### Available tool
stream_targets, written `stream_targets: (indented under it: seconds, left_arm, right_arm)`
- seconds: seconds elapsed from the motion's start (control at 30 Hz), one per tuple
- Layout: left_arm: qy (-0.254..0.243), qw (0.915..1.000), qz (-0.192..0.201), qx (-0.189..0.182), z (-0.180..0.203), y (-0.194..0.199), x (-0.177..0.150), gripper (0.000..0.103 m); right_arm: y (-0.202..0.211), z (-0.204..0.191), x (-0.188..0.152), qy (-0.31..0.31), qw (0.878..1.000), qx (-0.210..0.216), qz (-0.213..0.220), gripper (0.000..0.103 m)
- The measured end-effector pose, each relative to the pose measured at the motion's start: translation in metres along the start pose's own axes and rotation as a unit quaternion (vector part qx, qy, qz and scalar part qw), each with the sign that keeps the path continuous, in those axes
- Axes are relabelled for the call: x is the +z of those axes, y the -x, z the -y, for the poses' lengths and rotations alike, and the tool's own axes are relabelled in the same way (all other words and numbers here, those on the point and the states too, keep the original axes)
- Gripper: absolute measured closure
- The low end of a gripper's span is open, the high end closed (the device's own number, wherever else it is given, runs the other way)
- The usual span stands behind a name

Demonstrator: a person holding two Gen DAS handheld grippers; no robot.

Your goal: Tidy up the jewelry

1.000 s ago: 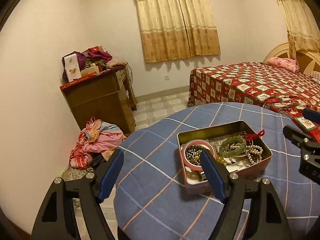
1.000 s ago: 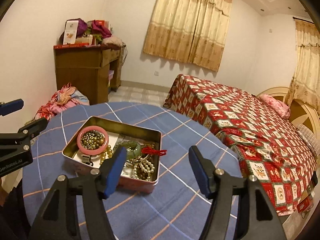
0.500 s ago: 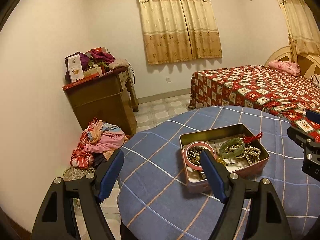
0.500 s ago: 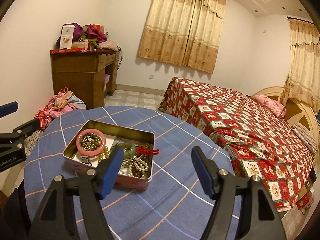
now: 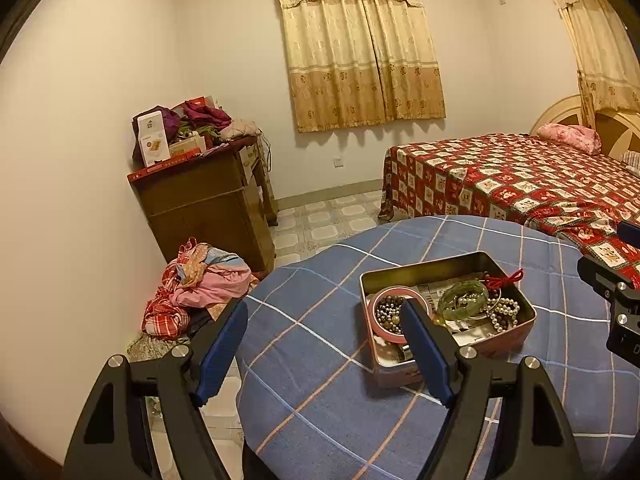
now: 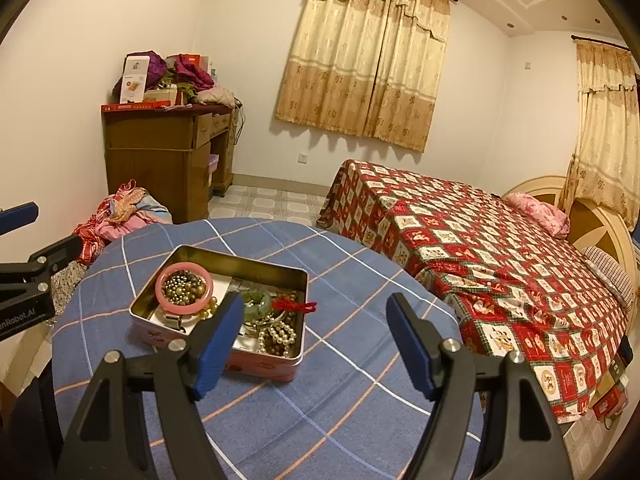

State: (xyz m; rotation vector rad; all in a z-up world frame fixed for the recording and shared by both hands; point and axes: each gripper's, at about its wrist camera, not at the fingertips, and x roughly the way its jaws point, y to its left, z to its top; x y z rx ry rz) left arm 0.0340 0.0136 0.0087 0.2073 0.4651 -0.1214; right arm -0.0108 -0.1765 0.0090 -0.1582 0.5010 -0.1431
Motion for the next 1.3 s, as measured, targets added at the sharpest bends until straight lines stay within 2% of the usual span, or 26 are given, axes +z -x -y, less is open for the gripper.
stream_targets:
  seconds: [0.77, 0.83, 0.93, 1.3]
  left_arm:
    - [0.002, 0.9999, -0.002, 0.01, 0.001, 0.0015, 0.002, 0.024]
    - [0.001, 1.0, -0.004, -0.003, 0.0011, 0.0008, 0.0017, 0.024]
    - [0.001, 0.9998, 0.004, 0.019, 0.0011, 0.0021, 0.0006, 0.024]
    - [0.004, 0.9998, -0.006, 0.018, -0.001, -0.0021, -0.0022, 0.024]
  right_arm:
    - [0.0013, -0.0021, -0.0016, -0.001, 1.0, 0.001, 0.0, 0.027]
    - [0.001, -0.0014, -0.0013, -0.001, 1.0, 0.001, 0.0, 0.027]
    - [0.0012, -0.002, -0.0017, -0.001, 1.0, 0.002, 0.0, 0.027]
    - [0.0015, -0.0044, -0.0031, -0.002, 1.0, 0.003, -0.001, 0.026]
